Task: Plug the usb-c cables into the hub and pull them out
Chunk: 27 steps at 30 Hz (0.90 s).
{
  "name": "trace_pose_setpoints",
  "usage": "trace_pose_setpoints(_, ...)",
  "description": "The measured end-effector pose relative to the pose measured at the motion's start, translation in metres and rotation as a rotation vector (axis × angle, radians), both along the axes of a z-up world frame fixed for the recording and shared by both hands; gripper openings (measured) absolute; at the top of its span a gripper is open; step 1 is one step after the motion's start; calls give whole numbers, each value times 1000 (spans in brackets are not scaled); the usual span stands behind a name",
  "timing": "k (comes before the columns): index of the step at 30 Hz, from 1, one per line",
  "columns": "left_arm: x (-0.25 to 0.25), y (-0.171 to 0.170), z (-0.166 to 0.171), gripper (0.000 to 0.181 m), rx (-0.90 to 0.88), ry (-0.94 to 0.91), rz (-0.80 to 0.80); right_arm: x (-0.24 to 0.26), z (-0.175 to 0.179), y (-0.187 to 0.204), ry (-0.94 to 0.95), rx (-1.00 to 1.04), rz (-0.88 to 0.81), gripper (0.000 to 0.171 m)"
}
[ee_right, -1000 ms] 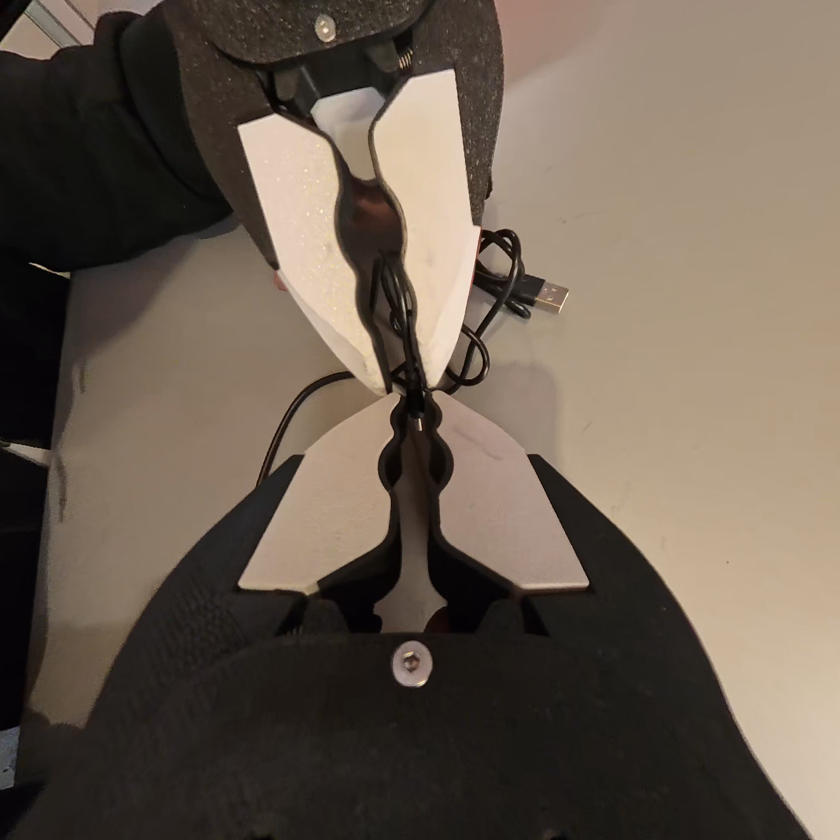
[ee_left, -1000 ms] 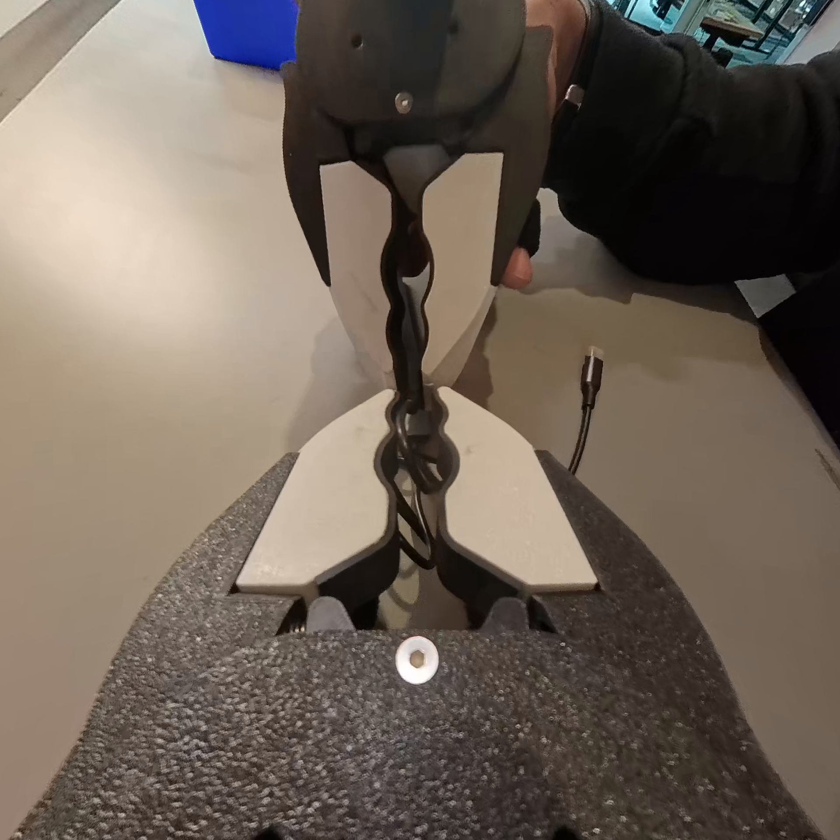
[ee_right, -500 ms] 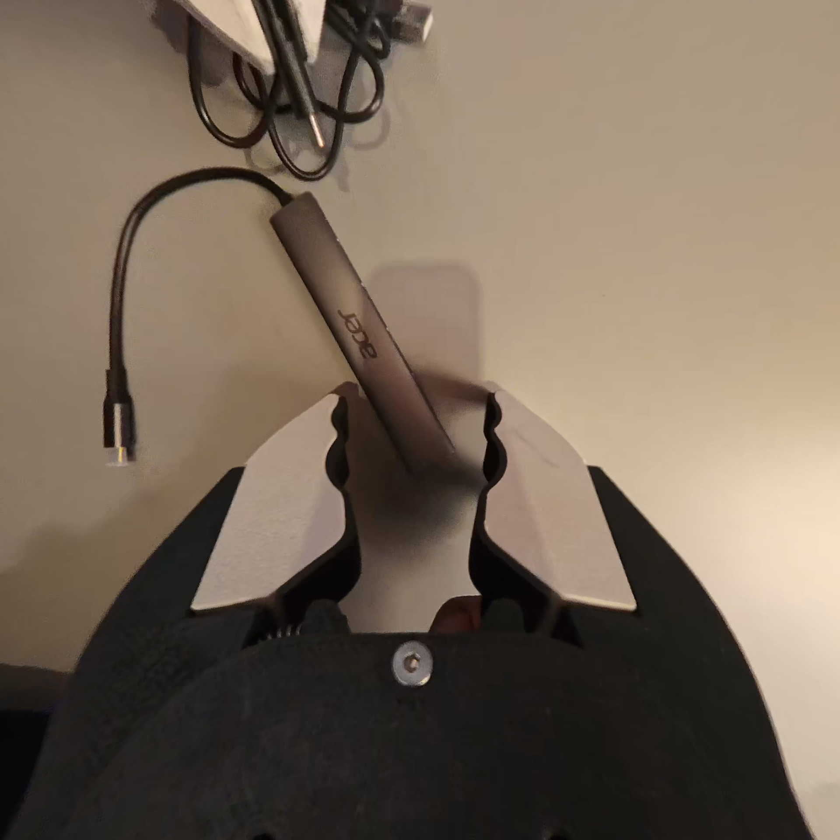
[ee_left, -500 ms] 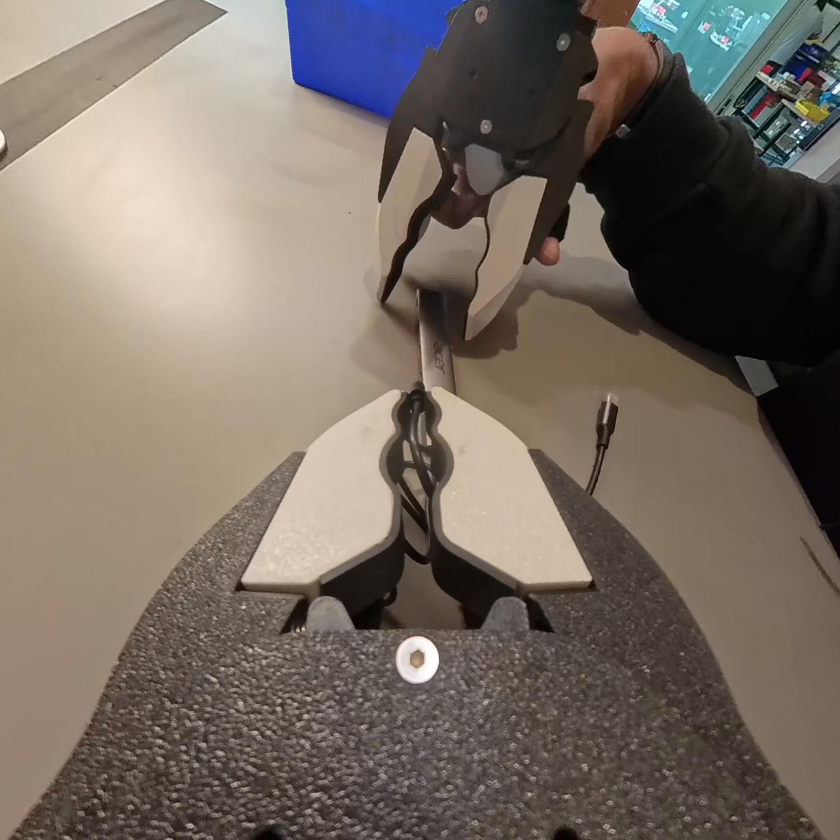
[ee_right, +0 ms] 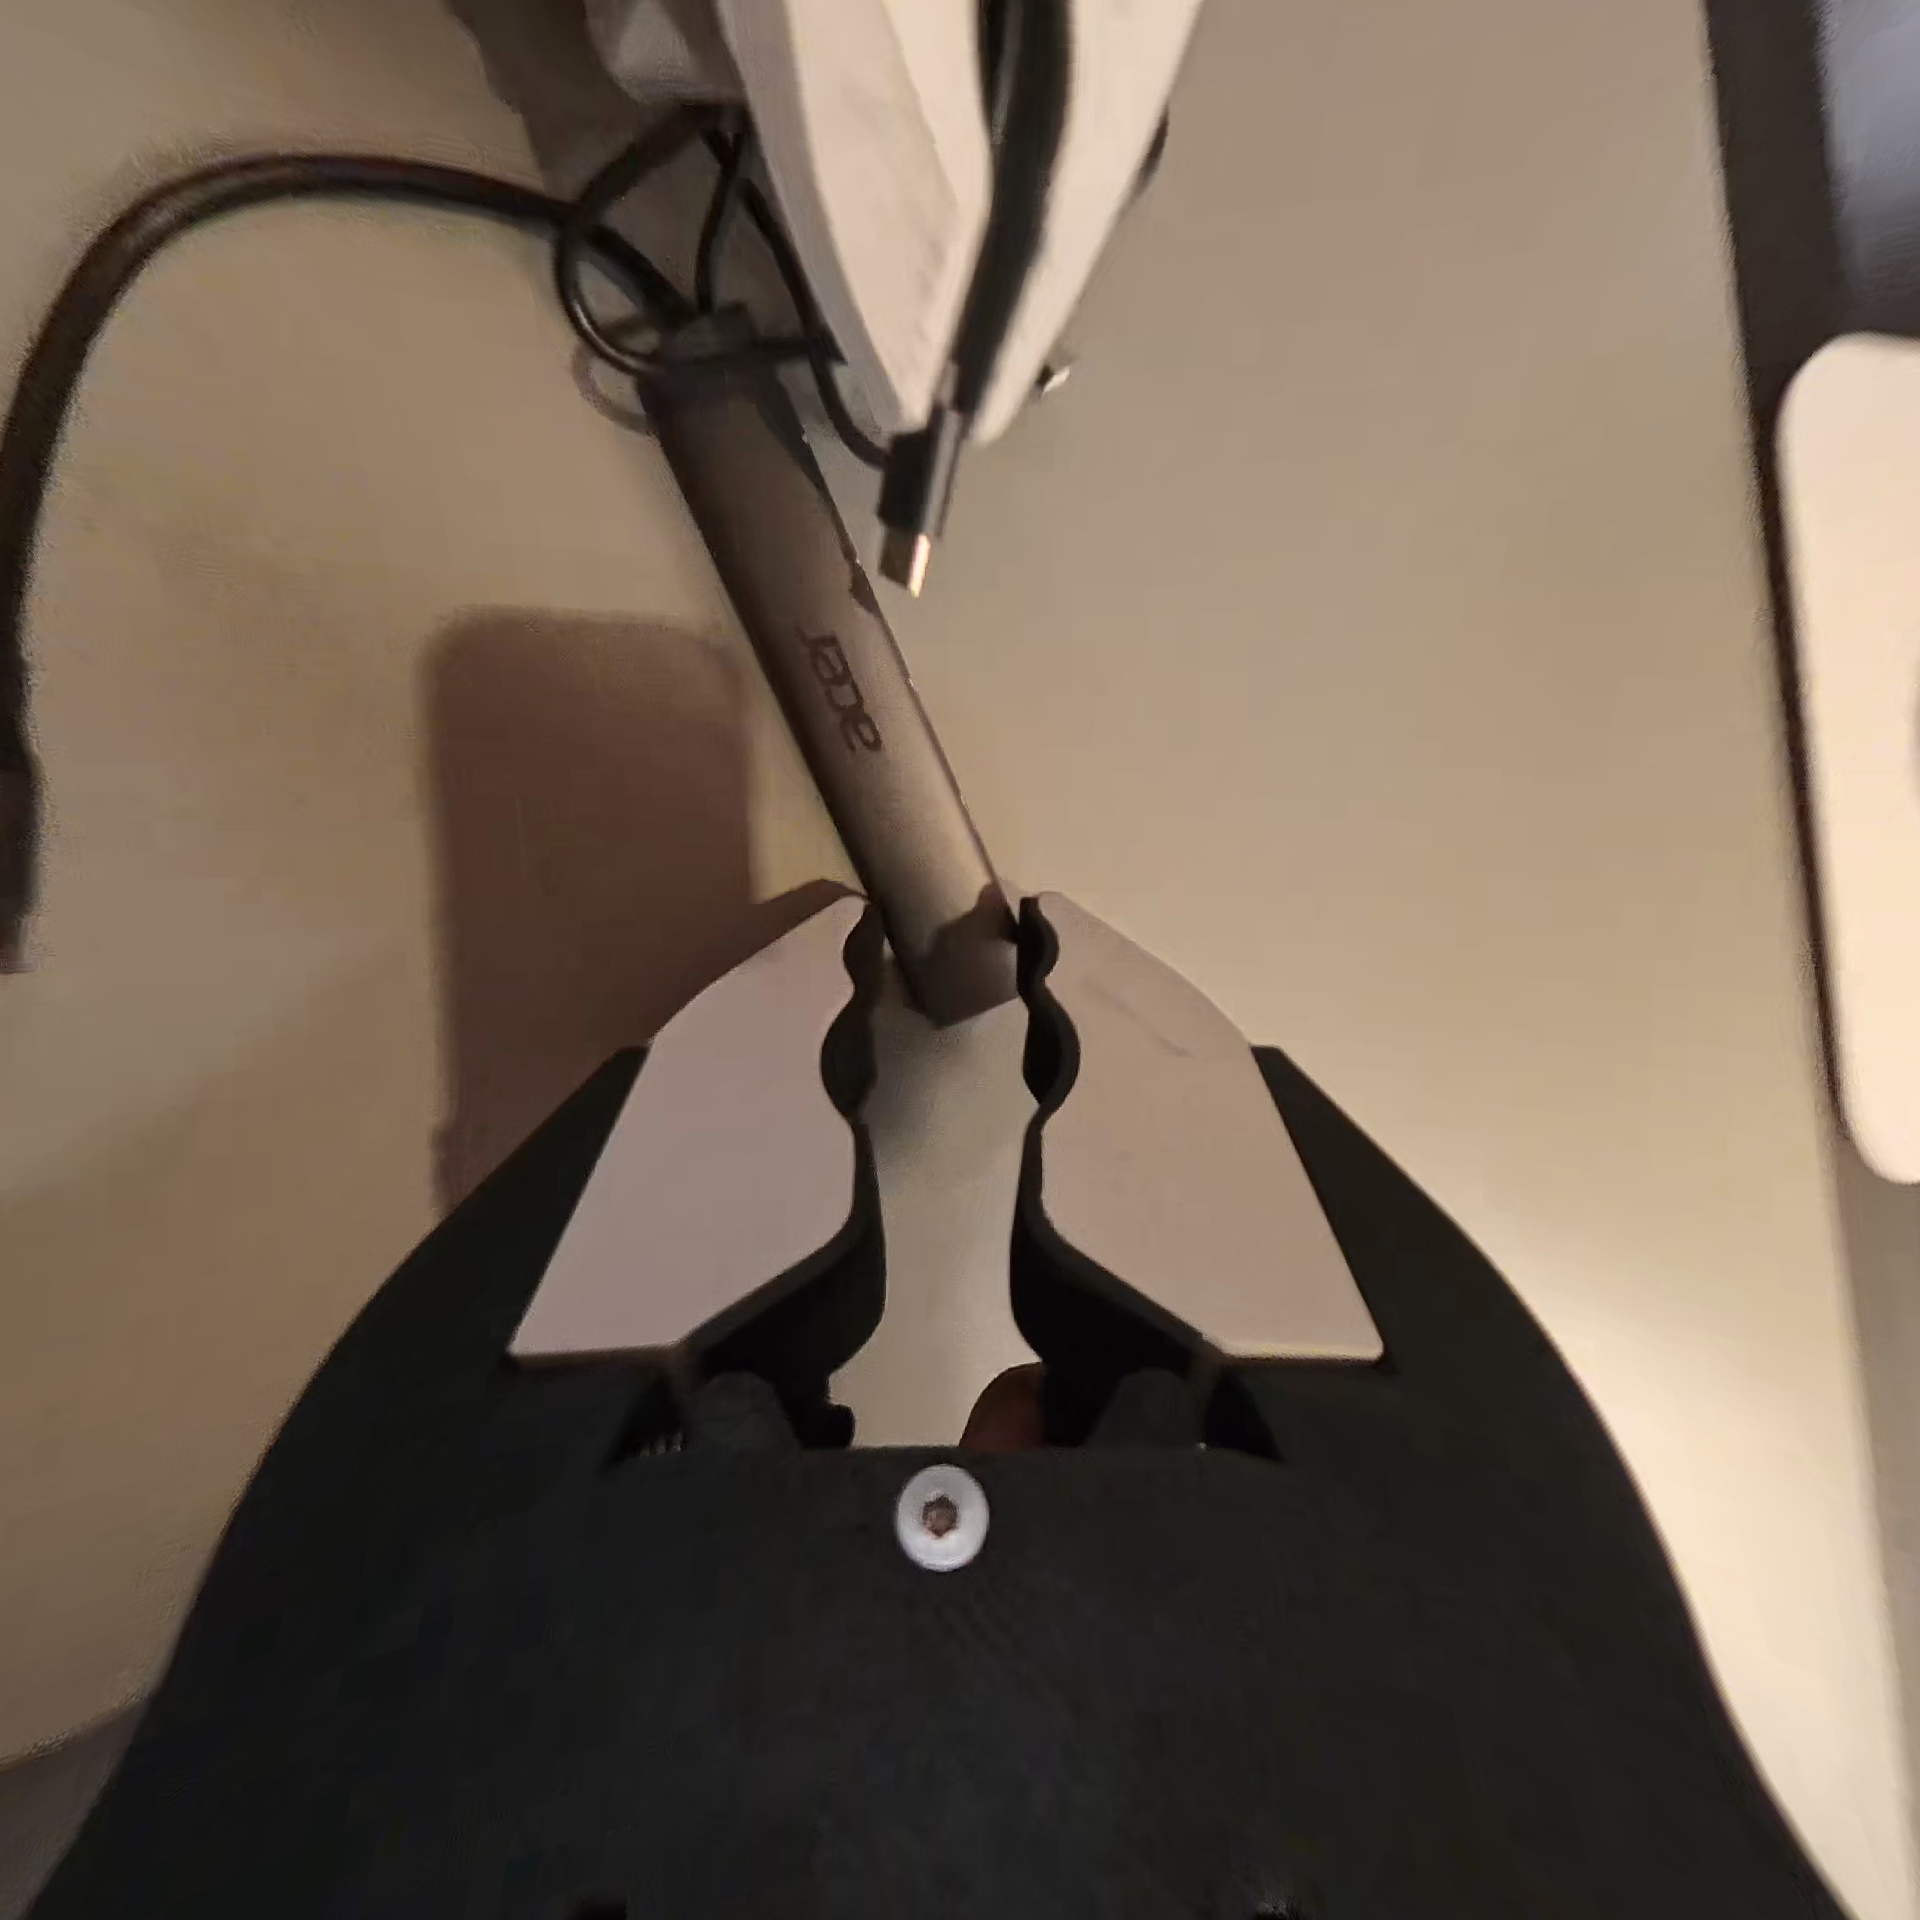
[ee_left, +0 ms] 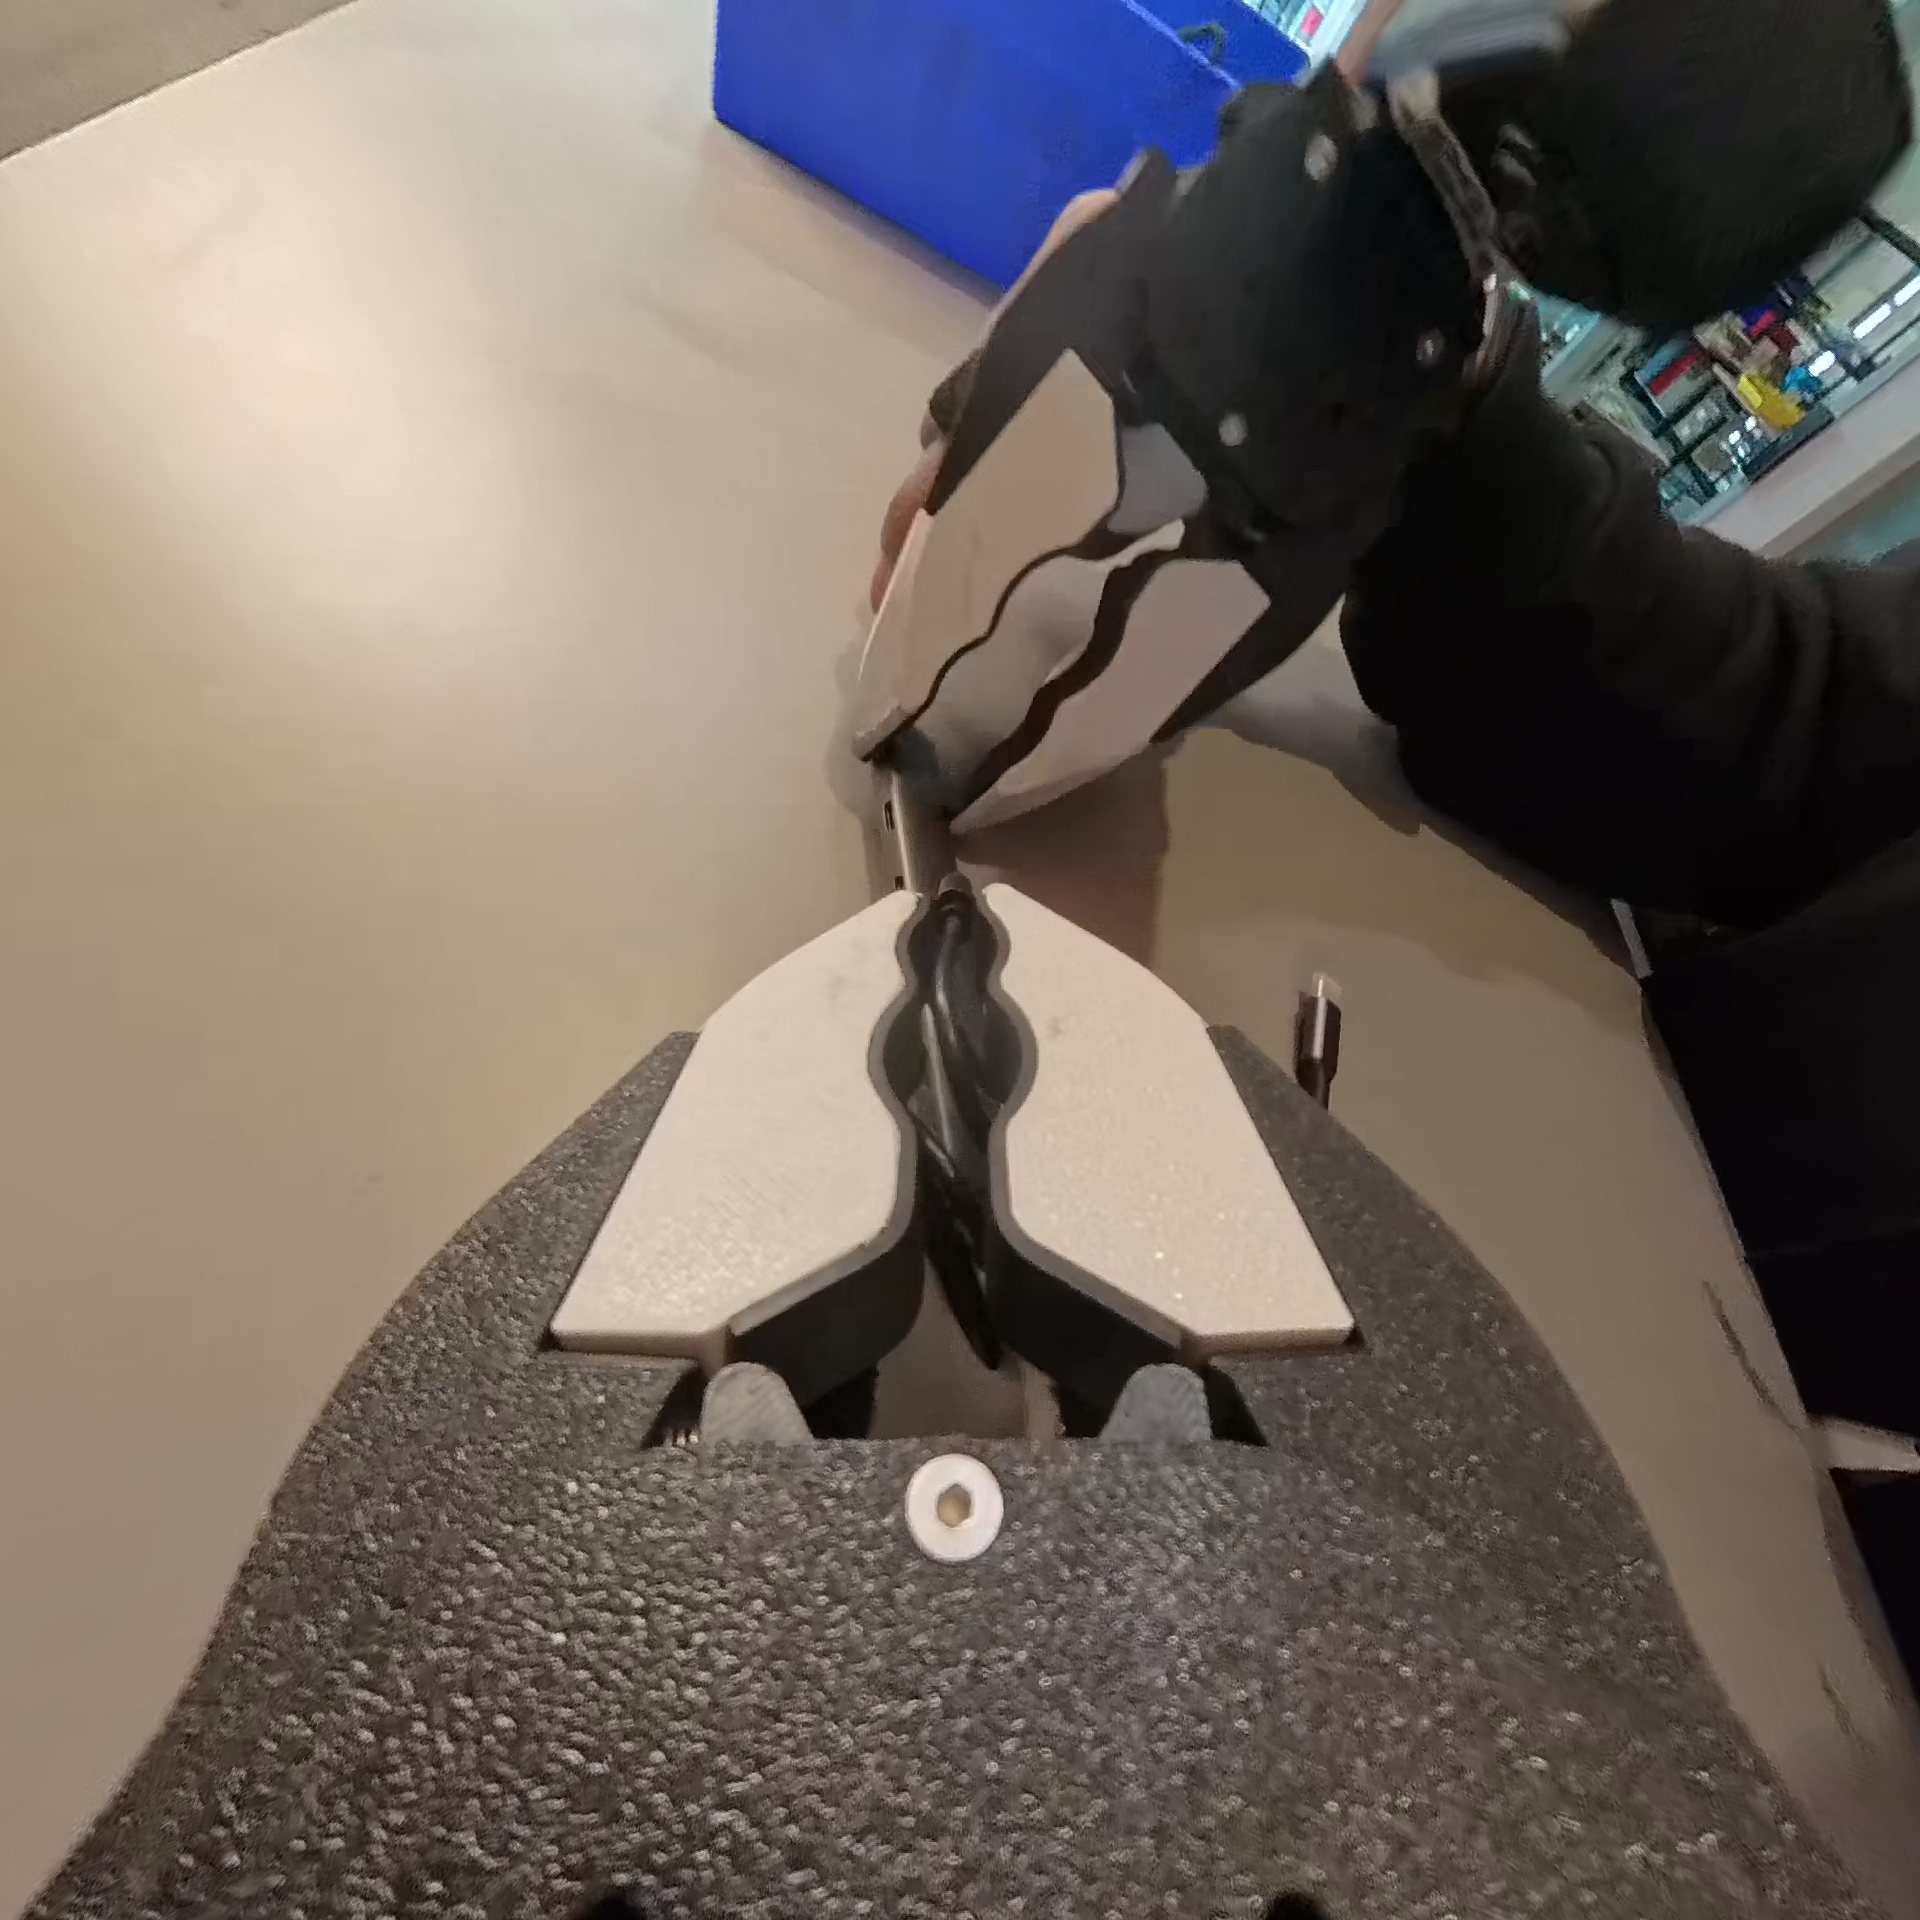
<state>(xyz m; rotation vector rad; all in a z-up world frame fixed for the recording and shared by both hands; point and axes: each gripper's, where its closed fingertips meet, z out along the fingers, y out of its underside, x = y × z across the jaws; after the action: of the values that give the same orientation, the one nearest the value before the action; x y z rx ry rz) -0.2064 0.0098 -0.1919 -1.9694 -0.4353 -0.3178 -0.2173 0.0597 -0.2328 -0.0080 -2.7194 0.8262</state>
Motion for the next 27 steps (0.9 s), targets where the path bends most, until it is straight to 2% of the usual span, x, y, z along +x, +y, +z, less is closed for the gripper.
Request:
trace_pose_setpoints(5, -14, -6, 5, 6, 52, -41, 89, -22, 7, -23, 297, -17, 28, 24)
trace_pose_setpoints(9, -29, -15, 10, 6, 107, -81, 181, -35, 15, -33, 466, -43, 19, 23)
trace_pose_setpoints(14, -46, -30, 13, 6, 114, -39, 283, -40, 14, -40, 560, -39, 33, 23)
trace_pose_setpoints(27, -41, -30, 0, 6, 50, -114, 272, -48, 25, -44, 765, -20, 46, 22)
